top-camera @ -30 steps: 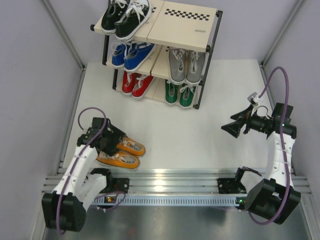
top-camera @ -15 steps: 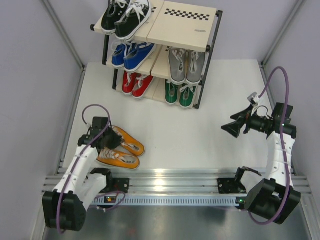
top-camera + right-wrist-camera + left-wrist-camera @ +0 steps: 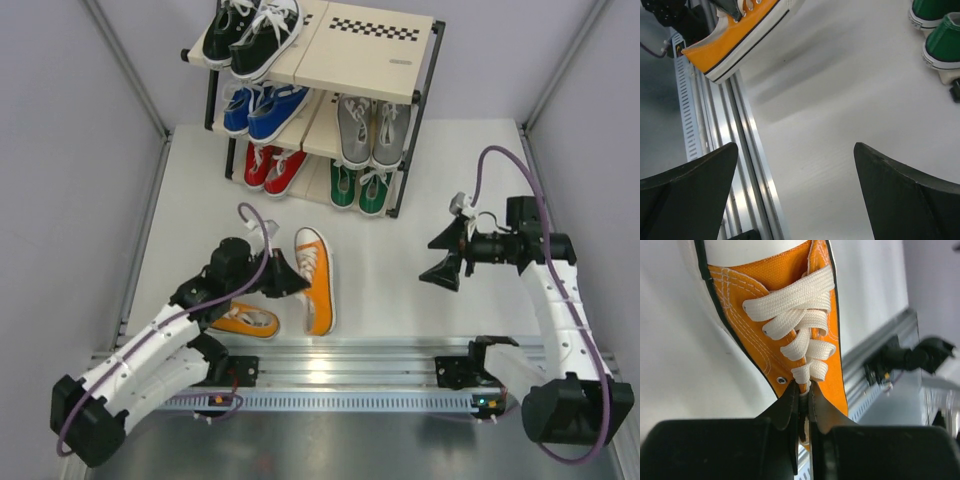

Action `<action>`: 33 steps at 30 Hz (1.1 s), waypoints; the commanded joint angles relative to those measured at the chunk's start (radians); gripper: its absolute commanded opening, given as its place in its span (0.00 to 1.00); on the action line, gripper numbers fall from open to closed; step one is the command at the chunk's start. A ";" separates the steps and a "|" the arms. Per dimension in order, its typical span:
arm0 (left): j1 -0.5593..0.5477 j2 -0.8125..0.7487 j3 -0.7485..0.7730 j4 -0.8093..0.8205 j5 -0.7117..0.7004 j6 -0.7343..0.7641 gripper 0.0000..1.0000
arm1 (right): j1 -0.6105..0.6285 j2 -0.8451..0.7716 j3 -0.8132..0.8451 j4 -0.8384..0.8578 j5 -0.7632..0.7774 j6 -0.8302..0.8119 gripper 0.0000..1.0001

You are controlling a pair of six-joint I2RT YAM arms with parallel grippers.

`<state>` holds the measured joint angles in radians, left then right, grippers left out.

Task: Place and organize the shoes onto the shoe shelf
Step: Pick up the shoe at the center of the board.

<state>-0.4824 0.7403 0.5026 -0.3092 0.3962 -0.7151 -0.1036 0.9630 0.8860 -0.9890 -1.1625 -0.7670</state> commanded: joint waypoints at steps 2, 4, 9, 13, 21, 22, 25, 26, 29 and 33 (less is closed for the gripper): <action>-0.264 0.031 0.036 0.338 -0.006 -0.004 0.00 | 0.138 0.013 0.093 -0.039 0.035 -0.017 0.99; -0.379 0.088 0.053 0.389 -0.078 -0.012 0.00 | 0.169 0.019 0.119 -0.013 0.043 0.070 0.99; -0.567 0.284 0.128 0.545 -0.187 -0.023 0.00 | 0.223 -0.001 0.078 0.229 0.084 0.446 0.99; -0.671 0.442 0.223 0.619 -0.214 -0.007 0.00 | 0.294 -0.089 0.007 0.432 0.515 0.869 0.99; -0.710 0.614 0.321 0.740 -0.215 -0.024 0.00 | 0.358 -0.121 -0.084 0.417 0.684 0.908 0.99; -0.710 0.617 0.323 0.749 -0.217 -0.026 0.00 | 0.358 -0.119 -0.084 0.414 0.675 0.908 0.99; -0.711 0.620 0.329 0.754 -0.241 -0.021 0.00 | 0.358 -0.118 -0.093 0.418 0.618 0.913 1.00; -0.711 0.619 0.327 0.759 -0.243 -0.020 0.00 | 0.358 -0.116 -0.094 0.420 0.601 0.914 0.99; -0.711 0.620 0.323 0.777 -0.252 -0.023 0.00 | 0.358 -0.106 -0.094 0.429 0.502 0.925 0.86; -0.711 0.623 0.320 0.801 -0.267 -0.026 0.00 | 0.354 -0.075 -0.084 0.432 0.332 0.902 0.52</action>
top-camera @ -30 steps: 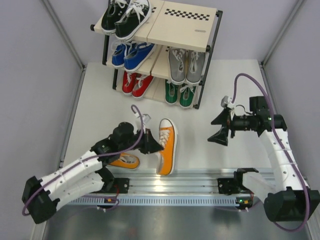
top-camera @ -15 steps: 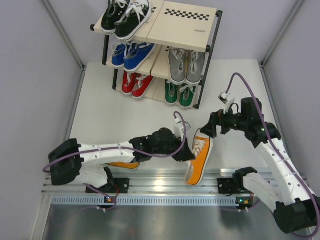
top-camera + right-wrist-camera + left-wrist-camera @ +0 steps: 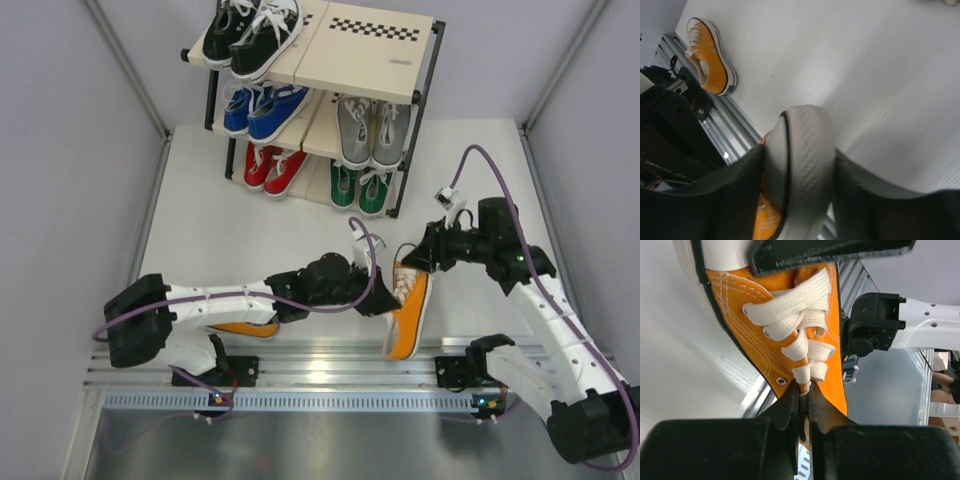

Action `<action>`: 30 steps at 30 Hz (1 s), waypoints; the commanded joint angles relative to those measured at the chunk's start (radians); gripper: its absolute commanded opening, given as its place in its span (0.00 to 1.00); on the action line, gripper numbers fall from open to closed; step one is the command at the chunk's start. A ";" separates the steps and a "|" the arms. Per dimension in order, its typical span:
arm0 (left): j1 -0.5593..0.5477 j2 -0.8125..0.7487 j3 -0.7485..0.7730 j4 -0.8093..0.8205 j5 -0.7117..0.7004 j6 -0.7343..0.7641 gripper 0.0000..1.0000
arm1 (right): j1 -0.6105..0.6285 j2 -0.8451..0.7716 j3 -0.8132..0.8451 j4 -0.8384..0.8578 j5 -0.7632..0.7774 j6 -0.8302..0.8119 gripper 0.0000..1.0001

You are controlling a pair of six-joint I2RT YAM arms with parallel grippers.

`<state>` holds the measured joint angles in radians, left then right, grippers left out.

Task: Place and organize the shoes onto the shoe shelf
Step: Pick up the shoe at the center of the board.

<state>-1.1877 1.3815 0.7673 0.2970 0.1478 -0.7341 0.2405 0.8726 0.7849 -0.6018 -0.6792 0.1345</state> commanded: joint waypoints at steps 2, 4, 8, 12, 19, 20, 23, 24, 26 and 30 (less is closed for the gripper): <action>-0.006 -0.024 0.041 0.214 -0.030 -0.011 0.00 | -0.006 0.025 0.028 0.033 -0.213 -0.024 0.33; -0.004 -0.036 0.023 0.244 -0.031 -0.013 0.03 | -0.045 0.025 0.049 0.022 -0.325 -0.078 0.09; -0.001 -0.085 -0.023 0.261 0.019 -0.011 0.54 | -0.144 0.058 0.105 -0.066 -0.551 -0.246 0.00; 0.028 -0.174 -0.121 0.261 0.090 -0.014 0.87 | -0.210 0.101 0.149 -0.134 -0.723 -0.361 0.00; 0.126 -0.286 -0.226 0.241 0.220 0.067 0.94 | -0.204 0.147 0.217 -0.213 -0.804 -0.446 0.00; 0.134 -0.280 -0.221 0.241 0.226 0.074 0.94 | -0.199 0.154 0.221 -0.220 -0.810 -0.460 0.00; 0.134 -0.227 -0.175 0.255 0.275 0.090 0.95 | -0.176 0.157 0.224 -0.227 -0.822 -0.480 0.00; 0.134 -0.190 -0.165 0.280 0.314 0.084 0.95 | -0.167 0.155 0.224 -0.227 -0.835 -0.490 0.00; 0.134 -0.150 -0.123 0.300 0.346 0.078 0.96 | -0.159 0.144 0.218 -0.228 -0.846 -0.506 0.00; 0.131 -0.052 -0.080 0.416 0.429 0.010 0.99 | -0.144 0.124 0.192 -0.202 -0.869 -0.510 0.00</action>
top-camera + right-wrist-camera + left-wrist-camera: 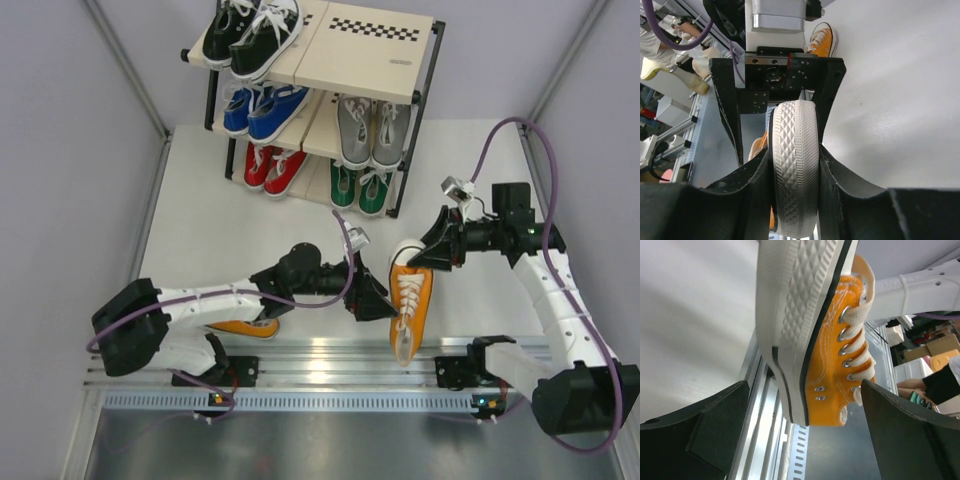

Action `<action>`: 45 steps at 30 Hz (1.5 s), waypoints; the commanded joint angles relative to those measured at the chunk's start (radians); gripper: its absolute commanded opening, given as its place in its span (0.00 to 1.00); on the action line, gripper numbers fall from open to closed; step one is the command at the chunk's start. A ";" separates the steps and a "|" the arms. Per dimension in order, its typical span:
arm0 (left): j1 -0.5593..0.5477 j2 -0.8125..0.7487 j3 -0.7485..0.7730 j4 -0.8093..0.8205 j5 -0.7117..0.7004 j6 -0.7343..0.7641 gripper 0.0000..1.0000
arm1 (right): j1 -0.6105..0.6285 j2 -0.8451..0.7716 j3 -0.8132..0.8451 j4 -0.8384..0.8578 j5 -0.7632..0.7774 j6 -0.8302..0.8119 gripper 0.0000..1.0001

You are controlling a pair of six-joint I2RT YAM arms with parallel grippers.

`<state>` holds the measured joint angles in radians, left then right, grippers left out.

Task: Place and organize the shoes onto the shoe shelf
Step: Pick up the shoe at the center of the board.

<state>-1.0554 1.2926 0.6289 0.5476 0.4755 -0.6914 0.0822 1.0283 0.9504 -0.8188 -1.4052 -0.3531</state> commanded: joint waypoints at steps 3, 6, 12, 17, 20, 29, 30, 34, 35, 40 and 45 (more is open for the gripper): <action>-0.006 0.111 0.097 0.225 0.133 -0.060 0.98 | 0.019 -0.040 -0.001 0.035 -0.164 -0.020 0.00; -0.014 0.135 0.130 0.232 0.127 -0.082 0.93 | 0.022 -0.043 -0.010 0.050 -0.158 -0.017 0.00; -0.014 0.178 0.160 0.253 0.112 -0.141 0.33 | 0.025 -0.062 -0.038 0.081 -0.129 -0.007 0.00; -0.012 0.131 0.101 0.255 0.040 -0.171 0.00 | 0.028 -0.088 -0.042 0.090 -0.043 -0.016 0.00; 0.009 0.074 0.051 0.255 0.015 -0.244 0.00 | 0.027 -0.085 0.029 -0.096 0.103 -0.230 0.55; 0.098 -0.127 -0.075 0.124 -0.115 -0.419 0.00 | 0.048 -0.157 0.192 -0.387 0.379 -0.507 0.99; 0.098 -0.142 -0.089 0.124 -0.130 -0.431 0.00 | 0.080 -0.166 0.182 -0.387 0.393 -0.500 0.99; 0.098 -0.150 -0.090 0.123 -0.192 -0.485 0.00 | 0.181 -0.203 0.148 -0.300 0.511 -0.371 0.99; 0.098 -0.141 -0.084 0.123 -0.201 -0.494 0.00 | 0.232 -0.203 0.143 -0.283 0.567 -0.318 0.99; 0.098 -0.093 -0.034 0.124 -0.212 -0.510 0.00 | 0.381 -0.183 0.123 -0.146 0.715 -0.149 0.99; 0.095 -0.069 -0.008 0.124 -0.236 -0.514 0.00 | 0.421 -0.151 0.117 -0.118 0.795 -0.115 0.98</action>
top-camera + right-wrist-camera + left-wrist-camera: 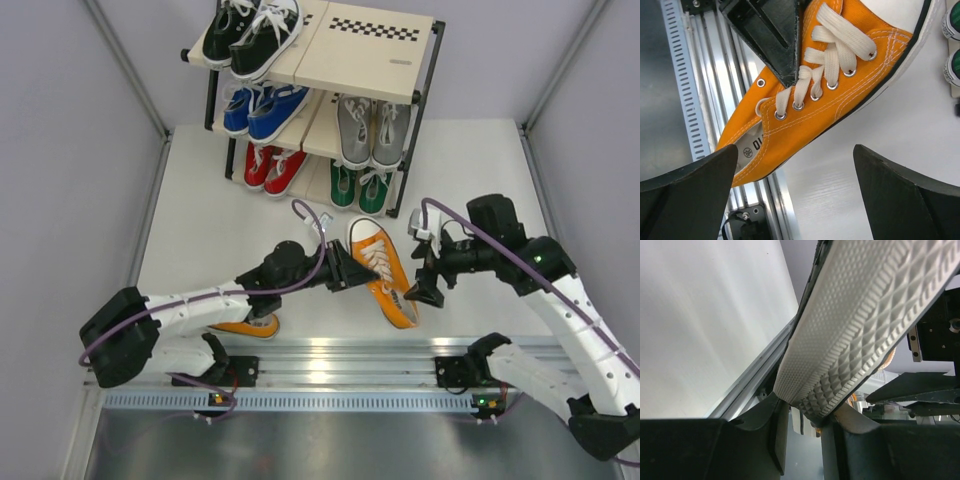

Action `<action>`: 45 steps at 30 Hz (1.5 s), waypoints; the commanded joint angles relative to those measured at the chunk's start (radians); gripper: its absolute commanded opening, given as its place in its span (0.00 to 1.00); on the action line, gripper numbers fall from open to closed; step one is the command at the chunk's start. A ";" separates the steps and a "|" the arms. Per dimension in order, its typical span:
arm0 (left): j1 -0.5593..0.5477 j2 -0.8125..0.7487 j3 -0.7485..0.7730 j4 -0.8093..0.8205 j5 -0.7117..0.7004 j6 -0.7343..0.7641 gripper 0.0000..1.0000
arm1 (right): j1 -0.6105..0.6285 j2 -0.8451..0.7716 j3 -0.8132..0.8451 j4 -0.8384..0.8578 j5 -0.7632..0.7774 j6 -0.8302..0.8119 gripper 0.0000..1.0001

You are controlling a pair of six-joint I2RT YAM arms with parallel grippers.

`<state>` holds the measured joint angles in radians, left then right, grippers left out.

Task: Place and organize the shoes onto the shoe shelf
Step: Pick up the shoe at the center of the board.

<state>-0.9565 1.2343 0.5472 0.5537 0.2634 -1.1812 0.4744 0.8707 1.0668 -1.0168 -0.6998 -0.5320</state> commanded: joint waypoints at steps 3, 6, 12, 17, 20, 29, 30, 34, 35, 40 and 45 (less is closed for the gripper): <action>-0.005 -0.006 0.088 0.118 -0.029 -0.023 0.00 | 0.049 0.027 -0.013 0.110 0.115 0.096 0.96; -0.010 -0.009 0.096 0.118 -0.036 -0.020 0.00 | 0.056 0.056 -0.016 0.126 0.155 0.116 0.95; -0.014 -0.032 0.082 0.123 -0.081 -0.014 0.00 | 0.059 0.060 -0.057 0.179 0.180 0.156 0.91; -0.016 -0.033 0.077 0.152 -0.095 -0.018 0.00 | 0.059 0.079 -0.053 0.188 0.123 0.171 0.56; -0.018 -0.033 0.077 0.163 -0.095 -0.018 0.00 | 0.056 0.090 -0.041 0.178 0.085 0.170 0.27; -0.018 -0.076 0.025 0.189 -0.063 -0.006 0.38 | -0.065 0.045 -0.001 0.150 -0.085 0.187 0.00; -0.019 -0.085 0.019 0.189 -0.058 -0.002 0.45 | -0.077 0.037 0.005 0.149 -0.098 0.187 0.00; -0.018 -0.163 -0.019 0.187 -0.052 0.050 0.72 | -0.134 -0.001 0.041 0.143 -0.151 0.204 0.00; -0.018 -0.205 -0.029 0.186 -0.059 0.063 0.76 | -0.138 -0.002 0.065 0.141 -0.165 0.205 0.00; -0.018 -0.364 -0.043 0.019 -0.101 0.181 0.87 | -0.172 -0.009 0.137 0.155 -0.199 0.253 0.00; -0.018 -0.603 -0.023 -0.312 -0.179 0.305 0.89 | -0.189 0.025 0.274 0.178 -0.196 0.311 0.00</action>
<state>-0.9745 0.7322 0.5053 0.4343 0.1471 -0.9932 0.2974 0.8898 1.2152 -0.9440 -0.8223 -0.2825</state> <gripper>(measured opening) 0.885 0.049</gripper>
